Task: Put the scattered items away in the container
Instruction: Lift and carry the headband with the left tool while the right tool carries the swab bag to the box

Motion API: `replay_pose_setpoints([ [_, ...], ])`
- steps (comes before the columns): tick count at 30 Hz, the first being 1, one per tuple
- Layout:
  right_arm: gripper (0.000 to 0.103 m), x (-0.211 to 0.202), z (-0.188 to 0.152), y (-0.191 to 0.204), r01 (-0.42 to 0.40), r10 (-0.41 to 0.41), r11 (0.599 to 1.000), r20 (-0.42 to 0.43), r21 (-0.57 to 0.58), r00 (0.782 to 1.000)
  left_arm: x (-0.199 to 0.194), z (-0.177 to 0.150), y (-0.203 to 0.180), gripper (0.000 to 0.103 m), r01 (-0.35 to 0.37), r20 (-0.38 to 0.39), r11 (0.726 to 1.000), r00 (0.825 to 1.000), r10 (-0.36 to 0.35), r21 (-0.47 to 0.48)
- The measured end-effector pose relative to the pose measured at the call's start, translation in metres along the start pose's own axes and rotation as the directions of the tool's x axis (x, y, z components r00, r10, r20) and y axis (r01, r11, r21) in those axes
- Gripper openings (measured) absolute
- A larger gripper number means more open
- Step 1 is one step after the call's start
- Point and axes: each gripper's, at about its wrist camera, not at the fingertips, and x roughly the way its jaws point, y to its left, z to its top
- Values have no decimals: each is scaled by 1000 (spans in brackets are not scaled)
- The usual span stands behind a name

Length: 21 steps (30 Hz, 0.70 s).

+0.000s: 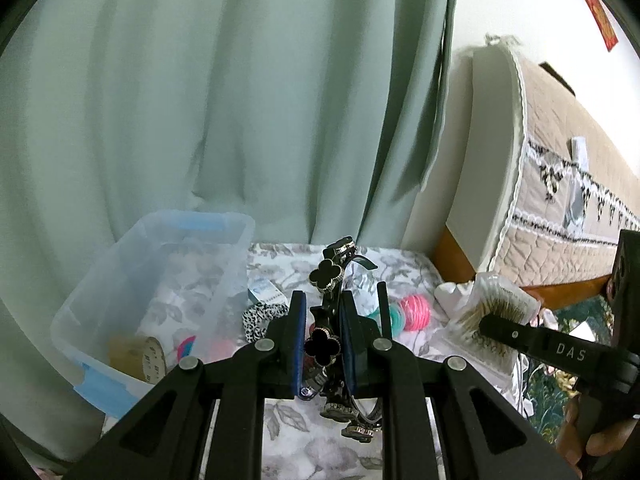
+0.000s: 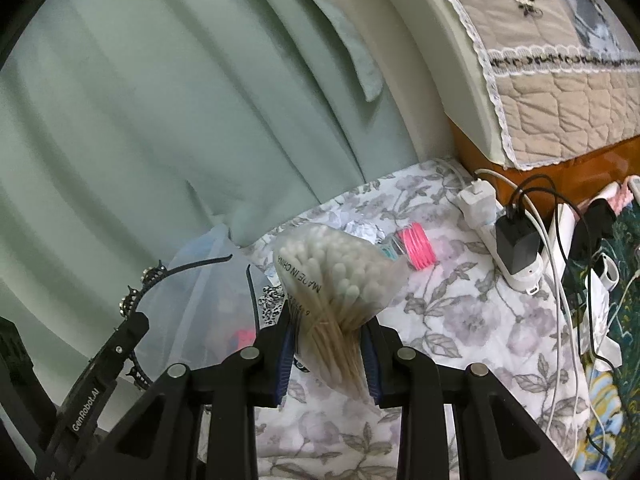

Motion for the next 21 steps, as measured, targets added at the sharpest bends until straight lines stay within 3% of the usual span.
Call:
replay_pose_setpoints([
  [21, 32, -5, -10, 66, -25, 24, 991, -10, -130, 1000, -46, 16, 69, 16, -27, 138, 990, 989, 46, -137],
])
